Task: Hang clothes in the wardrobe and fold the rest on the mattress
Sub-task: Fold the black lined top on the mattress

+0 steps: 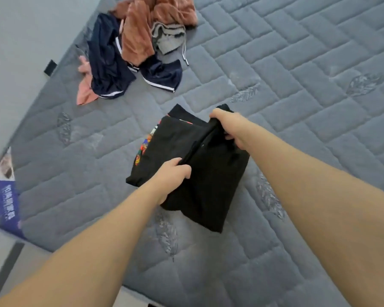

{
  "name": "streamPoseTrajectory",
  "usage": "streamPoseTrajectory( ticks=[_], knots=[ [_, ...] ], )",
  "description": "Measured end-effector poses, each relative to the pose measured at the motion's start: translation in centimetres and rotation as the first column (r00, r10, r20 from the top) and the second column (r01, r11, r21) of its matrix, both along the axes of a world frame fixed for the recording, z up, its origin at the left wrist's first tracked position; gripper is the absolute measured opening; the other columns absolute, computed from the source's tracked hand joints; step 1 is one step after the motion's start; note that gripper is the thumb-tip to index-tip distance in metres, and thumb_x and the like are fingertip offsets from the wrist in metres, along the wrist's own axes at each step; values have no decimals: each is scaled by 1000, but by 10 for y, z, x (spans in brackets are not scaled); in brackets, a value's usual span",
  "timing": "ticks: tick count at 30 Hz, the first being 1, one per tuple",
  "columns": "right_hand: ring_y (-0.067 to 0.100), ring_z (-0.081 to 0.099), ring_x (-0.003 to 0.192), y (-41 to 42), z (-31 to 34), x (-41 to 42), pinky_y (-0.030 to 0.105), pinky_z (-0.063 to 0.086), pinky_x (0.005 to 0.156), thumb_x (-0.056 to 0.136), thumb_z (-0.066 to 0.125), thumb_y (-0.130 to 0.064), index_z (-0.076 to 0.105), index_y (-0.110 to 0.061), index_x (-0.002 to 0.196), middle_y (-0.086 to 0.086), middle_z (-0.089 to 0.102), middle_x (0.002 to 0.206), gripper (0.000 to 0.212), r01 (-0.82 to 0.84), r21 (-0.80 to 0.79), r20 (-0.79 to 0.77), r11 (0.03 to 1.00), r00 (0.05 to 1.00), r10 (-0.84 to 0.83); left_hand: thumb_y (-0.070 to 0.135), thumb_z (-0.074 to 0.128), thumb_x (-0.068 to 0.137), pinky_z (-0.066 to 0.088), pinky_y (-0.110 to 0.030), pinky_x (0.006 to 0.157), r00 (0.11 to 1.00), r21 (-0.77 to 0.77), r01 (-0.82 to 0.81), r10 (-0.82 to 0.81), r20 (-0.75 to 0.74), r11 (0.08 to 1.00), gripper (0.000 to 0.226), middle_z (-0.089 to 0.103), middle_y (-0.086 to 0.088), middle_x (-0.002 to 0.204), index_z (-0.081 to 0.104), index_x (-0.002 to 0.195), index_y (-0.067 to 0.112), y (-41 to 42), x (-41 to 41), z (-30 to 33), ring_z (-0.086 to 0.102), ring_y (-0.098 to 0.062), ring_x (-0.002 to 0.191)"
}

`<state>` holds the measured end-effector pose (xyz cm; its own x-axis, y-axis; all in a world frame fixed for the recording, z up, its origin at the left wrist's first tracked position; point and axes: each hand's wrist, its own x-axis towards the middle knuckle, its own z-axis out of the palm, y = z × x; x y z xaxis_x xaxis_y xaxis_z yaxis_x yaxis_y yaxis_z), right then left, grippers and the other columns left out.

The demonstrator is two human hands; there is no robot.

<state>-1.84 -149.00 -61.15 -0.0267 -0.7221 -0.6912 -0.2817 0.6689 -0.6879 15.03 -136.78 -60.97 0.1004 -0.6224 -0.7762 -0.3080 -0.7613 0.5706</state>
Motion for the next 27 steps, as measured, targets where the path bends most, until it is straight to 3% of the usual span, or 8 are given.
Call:
streamPoseTrajectory(
  ticks=[3,7,10,12,15,21,24,27],
  knots=[
    [27,55,97,-20,-14,74,39,44,82,85,47,-59,49,-15,128,7,55,114,61,-132,-115,-178,985,978,110,21,51,73,51,-46,94,982,-17,-120,121,148,993,50,63,-9,122,60,122,24,-22,83,-19,59,-33,105],
    [36,31,140,-33,-76,118,57,18,113,88,34,-70,25,-30,150,8,32,154,74,-603,-70,-671,795,618,410,32,37,92,41,-44,92,882,-67,66,-27,470,996,36,57,-10,125,46,125,21,-44,155,-87,50,-33,110],
    [37,13,148,-35,-131,128,63,4,116,86,24,-80,5,-27,156,8,14,163,90,-656,111,-745,747,443,499,28,36,96,39,-44,84,754,-213,207,-17,657,955,33,57,-14,119,46,124,14,-46,154,-135,47,-35,108],
    [39,30,140,-37,-154,129,59,18,112,86,26,-81,21,-19,152,16,33,153,91,-649,50,-840,759,384,383,26,41,98,37,-42,76,718,-375,254,86,690,892,28,58,-16,109,51,119,11,-44,146,-159,49,-35,98],
    [39,54,104,-48,-161,122,48,40,90,86,40,-75,54,-9,116,15,59,112,74,-637,-230,-892,736,441,103,36,38,101,43,-45,75,760,-522,300,131,637,798,37,58,-13,107,52,125,12,-44,147,-175,55,-34,93],
    [32,53,83,-40,-141,91,46,44,74,83,54,-68,40,-12,75,3,46,81,58,-531,-415,-799,739,601,-17,51,24,104,42,-42,76,820,-340,322,-82,566,884,43,68,-7,104,53,119,22,-71,153,-161,60,-36,99],
    [29,53,102,-57,-139,89,43,44,83,73,53,-80,49,-17,90,1,49,101,66,-513,-243,-713,823,670,207,37,29,104,38,-49,94,767,-222,327,-121,631,918,38,57,-10,130,52,126,17,-96,141,-158,48,-34,119],
    [29,37,135,-93,-140,103,49,33,111,57,56,-91,38,-25,142,4,38,144,109,-550,-30,-596,834,680,427,57,27,99,32,-53,100,811,-270,329,-124,572,905,53,44,-2,141,49,133,24,-118,128,-162,38,-30,127]
  ],
)
